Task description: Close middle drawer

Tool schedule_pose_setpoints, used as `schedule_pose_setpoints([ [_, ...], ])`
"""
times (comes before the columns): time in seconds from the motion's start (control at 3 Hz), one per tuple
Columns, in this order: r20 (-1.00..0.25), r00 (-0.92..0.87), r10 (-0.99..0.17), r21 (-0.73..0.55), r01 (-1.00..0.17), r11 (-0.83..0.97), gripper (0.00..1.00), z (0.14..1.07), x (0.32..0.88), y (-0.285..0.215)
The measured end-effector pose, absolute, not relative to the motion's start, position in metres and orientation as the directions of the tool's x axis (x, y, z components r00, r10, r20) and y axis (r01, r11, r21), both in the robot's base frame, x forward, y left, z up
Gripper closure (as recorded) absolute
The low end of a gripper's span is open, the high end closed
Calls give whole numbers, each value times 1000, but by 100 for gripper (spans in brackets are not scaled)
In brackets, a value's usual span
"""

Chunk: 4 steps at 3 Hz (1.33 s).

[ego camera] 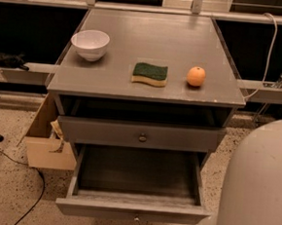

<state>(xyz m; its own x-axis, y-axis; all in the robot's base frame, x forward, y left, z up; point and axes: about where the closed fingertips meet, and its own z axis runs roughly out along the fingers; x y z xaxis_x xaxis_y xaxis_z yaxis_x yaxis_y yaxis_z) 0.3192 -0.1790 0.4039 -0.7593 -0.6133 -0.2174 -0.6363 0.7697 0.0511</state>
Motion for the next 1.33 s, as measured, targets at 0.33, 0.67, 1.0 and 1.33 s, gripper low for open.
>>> schedule_pose_setpoints([
  [0.33,-217,-754,-620,17,-638,770,100,406,325,-180],
  [0.67,-206,-700,-683,-47,-690,722,100,404,330,-175],
  [1.0,-172,-616,-768,-123,-761,638,100,402,338,-166],
  [1.33,-173,-592,-787,-150,-774,615,100,403,346,-159],
])
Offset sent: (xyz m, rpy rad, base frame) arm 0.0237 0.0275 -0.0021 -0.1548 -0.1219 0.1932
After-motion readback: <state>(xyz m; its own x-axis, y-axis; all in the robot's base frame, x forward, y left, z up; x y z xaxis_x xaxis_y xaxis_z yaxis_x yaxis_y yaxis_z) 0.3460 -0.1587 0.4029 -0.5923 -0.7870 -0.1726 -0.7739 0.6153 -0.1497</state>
